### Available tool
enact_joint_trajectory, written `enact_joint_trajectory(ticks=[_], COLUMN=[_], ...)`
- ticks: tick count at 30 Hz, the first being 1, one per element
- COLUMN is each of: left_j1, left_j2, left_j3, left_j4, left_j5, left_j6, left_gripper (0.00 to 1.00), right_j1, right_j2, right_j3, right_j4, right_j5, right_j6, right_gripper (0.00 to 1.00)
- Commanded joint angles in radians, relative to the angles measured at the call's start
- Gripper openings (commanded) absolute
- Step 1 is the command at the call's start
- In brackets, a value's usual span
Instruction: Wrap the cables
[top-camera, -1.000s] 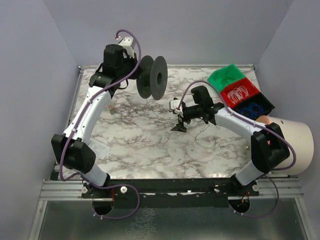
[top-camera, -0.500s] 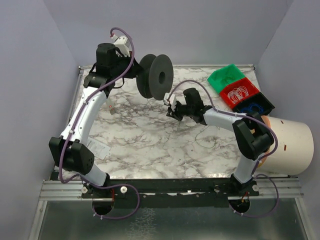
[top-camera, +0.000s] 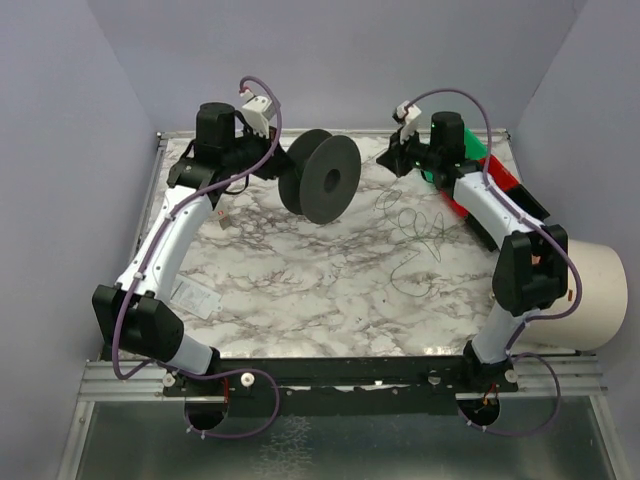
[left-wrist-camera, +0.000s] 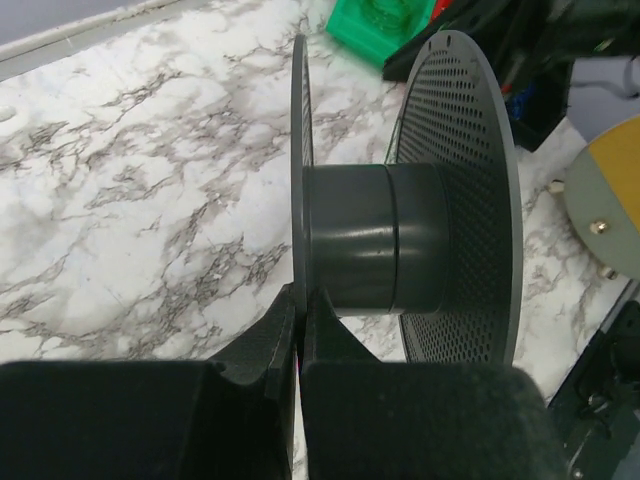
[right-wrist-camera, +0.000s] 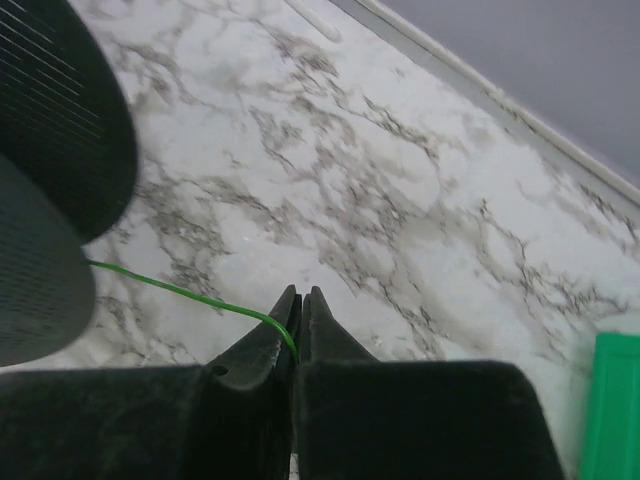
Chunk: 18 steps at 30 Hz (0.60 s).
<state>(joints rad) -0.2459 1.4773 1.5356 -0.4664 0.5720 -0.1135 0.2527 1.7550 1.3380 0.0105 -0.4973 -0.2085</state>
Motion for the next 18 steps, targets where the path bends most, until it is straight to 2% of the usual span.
enact_joint_trajectory(ticks=[1, 4, 7, 10, 14, 18], left_j1=[-0.03, -0.099, -0.173, -0.213, -0.227, -0.231], left_j2=[-0.032, -0.002, 0.041, 0.077, 0.127, 0.171], left_j3=[-0.031, -0.04, -0.039, -0.028, 0.006, 0.04], left_j4=[-0.01, -0.01, 0.002, 0.017, 0.023, 0.021], left_j5=[-0.123, -0.342, -0.527, -0.646, -0.712, -0.743], left_j6=[0.105, 0.161, 0.177, 0.159, 0.125, 0.079], left_gripper=[0.0, 0.0, 0.0, 0.0, 0.0, 0.0], right_j1=[-0.01, -0.009, -0.002, 0.006, 0.06, 0.137], right_j2=[0.047, 0.091, 0.134, 0.161, 0.145, 0.105], right_j3=[0.258, 0.418, 0.55, 0.616, 0.565, 0.464], right_j4=[-0.391, -0.545, -0.625, -0.665, -0.6, -0.381], right_j5=[-0.319, -0.549, -0.619, -0.692, -0.793, -0.863], right_j6=[0.001, 0.055, 0.168, 0.203, 0.283, 0.428], right_gripper=[0.0, 0.01, 0.0, 0.0, 0.0, 0.0])
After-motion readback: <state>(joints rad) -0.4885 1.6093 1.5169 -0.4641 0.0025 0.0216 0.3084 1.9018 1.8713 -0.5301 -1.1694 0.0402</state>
